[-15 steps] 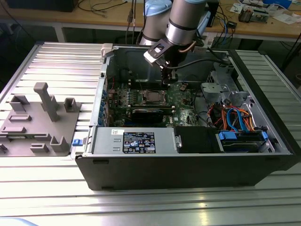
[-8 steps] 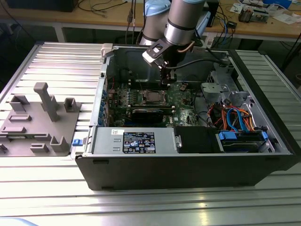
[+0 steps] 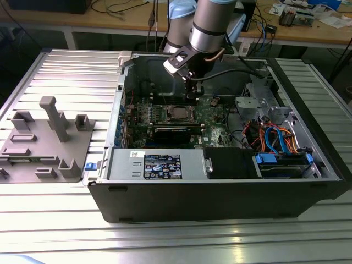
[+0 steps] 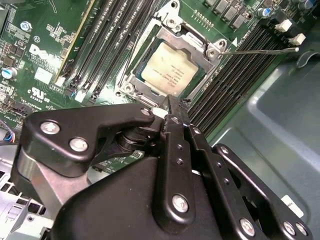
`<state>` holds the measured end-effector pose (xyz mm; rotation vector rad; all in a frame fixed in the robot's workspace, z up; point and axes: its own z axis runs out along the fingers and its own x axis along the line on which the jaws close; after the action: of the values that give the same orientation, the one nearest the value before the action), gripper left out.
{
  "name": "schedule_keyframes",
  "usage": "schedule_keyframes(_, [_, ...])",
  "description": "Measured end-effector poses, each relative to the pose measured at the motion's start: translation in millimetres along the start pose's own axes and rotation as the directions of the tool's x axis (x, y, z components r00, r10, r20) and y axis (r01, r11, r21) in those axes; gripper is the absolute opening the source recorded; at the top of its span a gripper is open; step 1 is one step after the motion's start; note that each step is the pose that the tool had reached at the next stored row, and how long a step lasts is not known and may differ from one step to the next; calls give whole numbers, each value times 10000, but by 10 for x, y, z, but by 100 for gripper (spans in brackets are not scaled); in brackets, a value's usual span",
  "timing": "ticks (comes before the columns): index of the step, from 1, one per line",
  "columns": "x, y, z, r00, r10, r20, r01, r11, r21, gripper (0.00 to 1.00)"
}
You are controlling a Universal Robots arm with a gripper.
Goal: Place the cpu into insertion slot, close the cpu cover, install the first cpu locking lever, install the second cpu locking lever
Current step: 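Close the cpu cover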
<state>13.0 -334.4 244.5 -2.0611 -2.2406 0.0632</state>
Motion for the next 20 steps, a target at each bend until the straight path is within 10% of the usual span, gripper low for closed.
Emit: schedule_keyframes(20, [11,-139,20,10000,0,-4,0,10000,0,11])
